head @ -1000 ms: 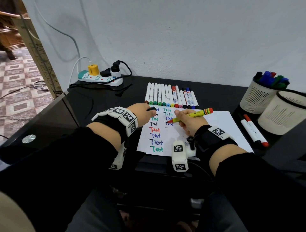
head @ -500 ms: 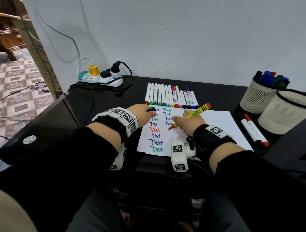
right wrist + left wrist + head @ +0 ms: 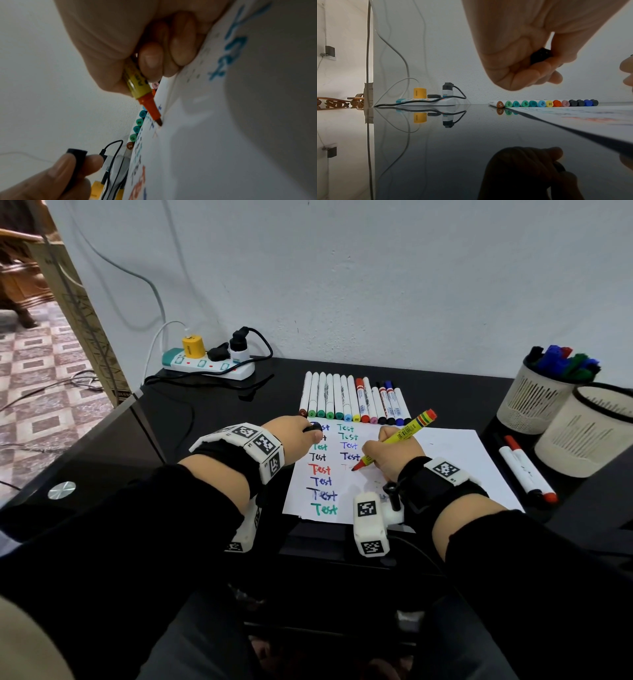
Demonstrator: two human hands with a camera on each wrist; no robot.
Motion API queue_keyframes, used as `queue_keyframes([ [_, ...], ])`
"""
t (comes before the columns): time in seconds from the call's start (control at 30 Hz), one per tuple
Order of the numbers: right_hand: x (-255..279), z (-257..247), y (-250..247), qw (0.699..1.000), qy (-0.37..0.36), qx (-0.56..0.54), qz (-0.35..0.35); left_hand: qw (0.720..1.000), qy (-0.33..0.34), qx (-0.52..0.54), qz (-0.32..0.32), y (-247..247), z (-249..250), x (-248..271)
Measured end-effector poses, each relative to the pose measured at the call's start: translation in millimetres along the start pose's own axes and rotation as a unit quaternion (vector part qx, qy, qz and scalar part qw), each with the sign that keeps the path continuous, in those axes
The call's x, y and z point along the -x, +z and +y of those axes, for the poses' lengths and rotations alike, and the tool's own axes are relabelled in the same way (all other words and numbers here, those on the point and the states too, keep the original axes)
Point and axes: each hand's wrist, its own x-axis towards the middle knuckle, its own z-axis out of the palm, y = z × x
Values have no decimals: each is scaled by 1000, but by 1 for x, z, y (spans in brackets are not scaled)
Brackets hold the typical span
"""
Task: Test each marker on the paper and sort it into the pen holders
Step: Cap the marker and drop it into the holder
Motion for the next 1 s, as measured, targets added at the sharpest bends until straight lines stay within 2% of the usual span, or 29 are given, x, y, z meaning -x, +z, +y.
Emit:
queue_keyframes([
  [0.23,4,4,-6,995,15,-96,24,1000,-1,5,-1,1,0,0],
  [0.33,2,4,-6,996,6,-77,41,1000,-2,6,-2,1,0,0],
  [0.63,-1,5,-2,999,0,2,33,1000,2,2,-1,1,-1,-1],
  [1.0,-3,7,-2,999,12,-26,22,1000,-4,-2,3,0,1,0],
])
